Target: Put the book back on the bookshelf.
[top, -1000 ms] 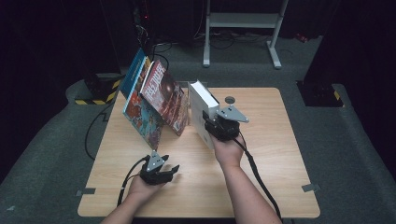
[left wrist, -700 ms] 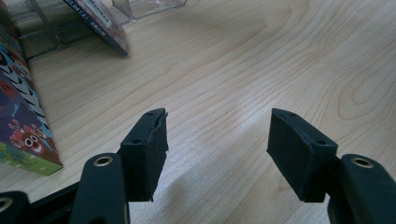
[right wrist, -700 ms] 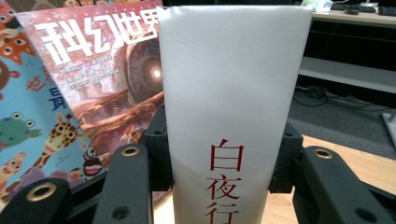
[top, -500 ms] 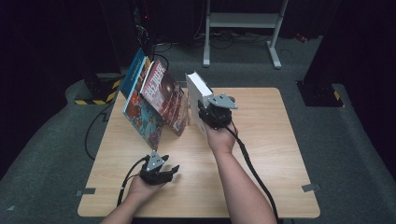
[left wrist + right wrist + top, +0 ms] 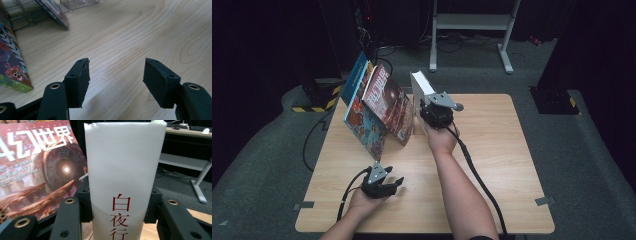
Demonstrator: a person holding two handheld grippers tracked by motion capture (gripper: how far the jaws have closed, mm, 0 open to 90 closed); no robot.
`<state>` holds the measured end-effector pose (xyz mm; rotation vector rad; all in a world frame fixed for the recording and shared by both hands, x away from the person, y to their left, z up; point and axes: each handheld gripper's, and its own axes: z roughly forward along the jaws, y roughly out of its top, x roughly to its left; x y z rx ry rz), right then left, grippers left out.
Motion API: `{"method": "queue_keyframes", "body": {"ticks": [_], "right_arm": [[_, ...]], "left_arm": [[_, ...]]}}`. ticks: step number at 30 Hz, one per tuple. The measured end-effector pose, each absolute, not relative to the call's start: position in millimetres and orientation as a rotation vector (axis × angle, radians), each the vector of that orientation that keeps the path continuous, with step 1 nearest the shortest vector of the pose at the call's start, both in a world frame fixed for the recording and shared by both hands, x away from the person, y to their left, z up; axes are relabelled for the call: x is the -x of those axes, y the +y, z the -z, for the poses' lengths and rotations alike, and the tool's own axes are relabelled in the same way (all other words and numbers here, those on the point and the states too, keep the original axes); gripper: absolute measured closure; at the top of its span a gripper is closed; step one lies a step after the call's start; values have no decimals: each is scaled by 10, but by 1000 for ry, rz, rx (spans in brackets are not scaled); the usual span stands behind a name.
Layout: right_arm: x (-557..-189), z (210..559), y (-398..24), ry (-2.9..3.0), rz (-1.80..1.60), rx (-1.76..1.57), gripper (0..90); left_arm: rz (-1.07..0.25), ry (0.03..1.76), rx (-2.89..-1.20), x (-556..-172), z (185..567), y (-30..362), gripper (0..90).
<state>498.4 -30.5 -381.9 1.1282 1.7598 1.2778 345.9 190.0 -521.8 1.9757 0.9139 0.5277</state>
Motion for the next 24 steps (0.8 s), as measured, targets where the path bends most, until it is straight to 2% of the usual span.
{"method": "queue_keyframes", "body": {"ticks": [9, 24], "right_arm": [[-5085, 3915, -246, 1735, -1267, -1149, 544], [-5014, 4151, -287, 1733, -1274, -1147, 541]], "left_arm": [[-525, 913, -1973, -3458, 5219, 1906, 376], [-525, 913, -1976, -3460, 5219, 1904, 381]]}}
